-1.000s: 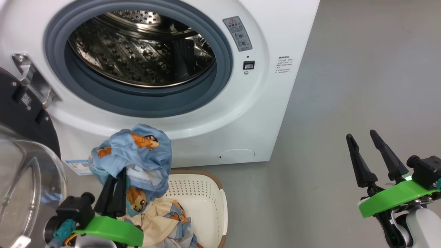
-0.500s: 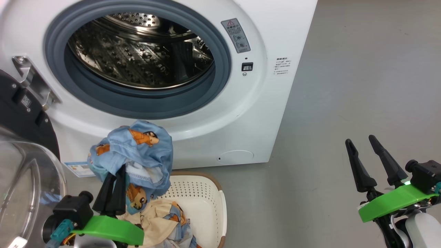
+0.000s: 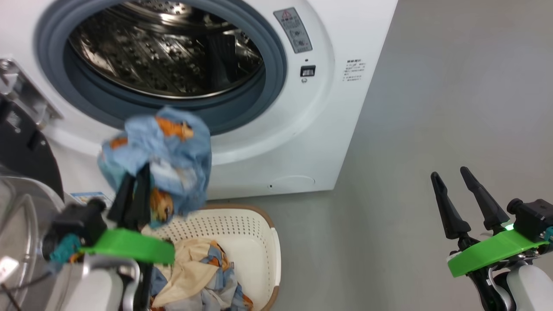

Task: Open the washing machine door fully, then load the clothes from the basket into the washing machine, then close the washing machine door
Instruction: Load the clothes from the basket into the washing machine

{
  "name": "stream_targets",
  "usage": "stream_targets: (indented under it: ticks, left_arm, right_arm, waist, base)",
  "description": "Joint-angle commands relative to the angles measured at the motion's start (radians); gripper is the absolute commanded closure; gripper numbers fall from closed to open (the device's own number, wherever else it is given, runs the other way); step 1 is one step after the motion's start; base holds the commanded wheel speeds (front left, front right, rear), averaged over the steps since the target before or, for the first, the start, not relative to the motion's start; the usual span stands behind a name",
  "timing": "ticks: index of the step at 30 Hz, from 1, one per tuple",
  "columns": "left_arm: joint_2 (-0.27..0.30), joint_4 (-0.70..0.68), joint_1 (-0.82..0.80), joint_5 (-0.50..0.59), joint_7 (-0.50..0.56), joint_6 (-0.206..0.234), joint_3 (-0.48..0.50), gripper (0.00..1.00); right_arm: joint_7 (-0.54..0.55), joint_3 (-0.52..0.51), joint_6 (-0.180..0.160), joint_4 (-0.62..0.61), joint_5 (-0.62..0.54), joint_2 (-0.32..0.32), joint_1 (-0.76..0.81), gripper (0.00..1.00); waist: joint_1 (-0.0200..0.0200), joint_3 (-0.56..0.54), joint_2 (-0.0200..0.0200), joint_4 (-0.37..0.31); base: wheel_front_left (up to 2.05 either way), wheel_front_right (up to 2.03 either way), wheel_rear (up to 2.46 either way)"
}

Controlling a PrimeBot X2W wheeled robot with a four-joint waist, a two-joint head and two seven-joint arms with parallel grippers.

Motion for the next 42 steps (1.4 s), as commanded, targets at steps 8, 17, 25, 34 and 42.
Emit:
stream_targets:
  ticks: [8, 17, 25, 34, 42]
  left_arm:
    - [0.021, 0.083, -0.23, -0.006, 0.009, -0.01, 0.048, 1.0]
    - [0.012, 0.329, -0.531, -0.003, -0.005, -0.04, 0.048, 1.0]
    - [0.023, 0.524, -0.747, 0.016, -0.012, -0.054, 0.039, 1.0]
    - [0.065, 0.705, -0.981, 0.042, -0.029, -0.061, 0.037, 1.0]
    - [0.097, 0.788, -1.17, 0.083, -0.082, -0.065, 0.026, 1.0]
  right_arm:
    - [-0.005, 0.01, 0.002, -0.051, 0.009, 0.008, -0.046, 0.0]
    - [-0.005, -0.002, 0.002, -0.082, 0.015, 0.025, -0.093, 0.0]
    - [-0.005, 0.012, 0.002, -0.089, 0.015, 0.058, -0.131, 0.0]
    - [-0.005, 0.023, 0.002, -0.095, 0.021, 0.089, -0.171, 0.0]
    - [-0.005, 0.037, 0.002, -0.095, 0.025, 0.125, -0.188, 0.0]
  waist:
    - [0.0, 0.115, -0.0001, -0.032]
    - [0.0, 0.249, -0.0001, -0.086]
    - [0.0, 0.355, -0.0001, -0.142]
    - [0.0, 0.464, -0.0001, -0.216]
    - [0.0, 0.517, -0.0001, -0.28]
  base:
    - [0.0, 0.0, 0.0]
    - [0.0, 0.0, 0.0]
    - [0.0, 0.0, 0.0]
    - [0.0, 0.0, 0.0]
    - [0.0, 0.0, 0.0]
